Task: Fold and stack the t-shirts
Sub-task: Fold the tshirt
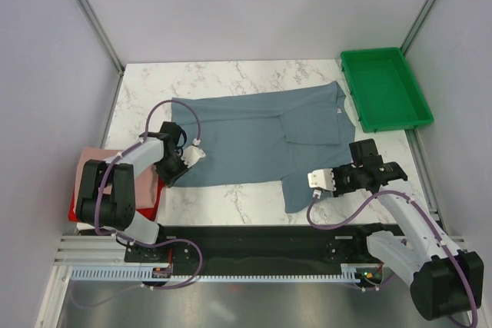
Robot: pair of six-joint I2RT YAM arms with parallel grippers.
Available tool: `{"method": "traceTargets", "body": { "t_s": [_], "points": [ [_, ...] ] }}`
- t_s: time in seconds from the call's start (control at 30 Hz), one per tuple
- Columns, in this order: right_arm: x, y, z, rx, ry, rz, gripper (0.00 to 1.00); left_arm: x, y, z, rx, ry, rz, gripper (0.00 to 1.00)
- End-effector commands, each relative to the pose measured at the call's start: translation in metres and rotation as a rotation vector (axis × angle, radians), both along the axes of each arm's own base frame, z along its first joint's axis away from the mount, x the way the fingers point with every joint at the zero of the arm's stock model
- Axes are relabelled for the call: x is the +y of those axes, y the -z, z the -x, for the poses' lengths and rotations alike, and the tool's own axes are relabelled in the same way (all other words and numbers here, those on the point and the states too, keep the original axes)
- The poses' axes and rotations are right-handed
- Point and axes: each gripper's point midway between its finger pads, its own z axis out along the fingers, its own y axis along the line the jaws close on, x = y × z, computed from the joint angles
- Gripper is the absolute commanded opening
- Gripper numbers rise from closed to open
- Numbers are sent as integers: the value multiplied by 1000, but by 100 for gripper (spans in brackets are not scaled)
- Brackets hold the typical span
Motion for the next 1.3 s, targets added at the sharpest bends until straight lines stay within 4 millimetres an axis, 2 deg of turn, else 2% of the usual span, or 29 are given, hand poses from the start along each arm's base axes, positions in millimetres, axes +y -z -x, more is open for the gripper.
{"method": "traceTargets", "body": {
  "t_s": [0.0,0.17,0.27,0.37,0.47,0.53,0.67,0.7,0.87,1.13,1.27],
  "points": [
    [4,-20,-16,-48,66,-43,0,-5,-1,-6,-33,20,25,17],
    [5,-41,-30,-85,164,-94,0,-7,-18,-12,-63,18,29,11],
    [7,-65,-39,-131,235,-156,0,-8,-29,-15,-72,9,34,5],
    [6,-97,-50,-194,310,-208,0,-14,-46,-22,-95,1,60,2],
    [4,-120,-60,-239,384,-254,0,-17,-60,-31,-121,-4,72,2],
    [3,-129,-67,-245,442,-291,0,-20,-67,-40,-130,-9,77,2],
    [-1,-154,-92,-317,519,-328,0,-28,-77,-57,-140,-36,113,2],
    [-3,-152,-99,-318,539,-317,0,-30,-83,-65,-158,-44,120,2],
    [-7,-172,-126,-396,575,-329,0,-36,-88,-87,-177,-70,140,2],
    [-13,-201,-149,-502,595,-325,0,-32,-98,-117,-223,-120,133,2],
    [-12,-203,-162,-524,599,-334,0,-27,-99,-129,-232,-148,126,2]
  ]
}}
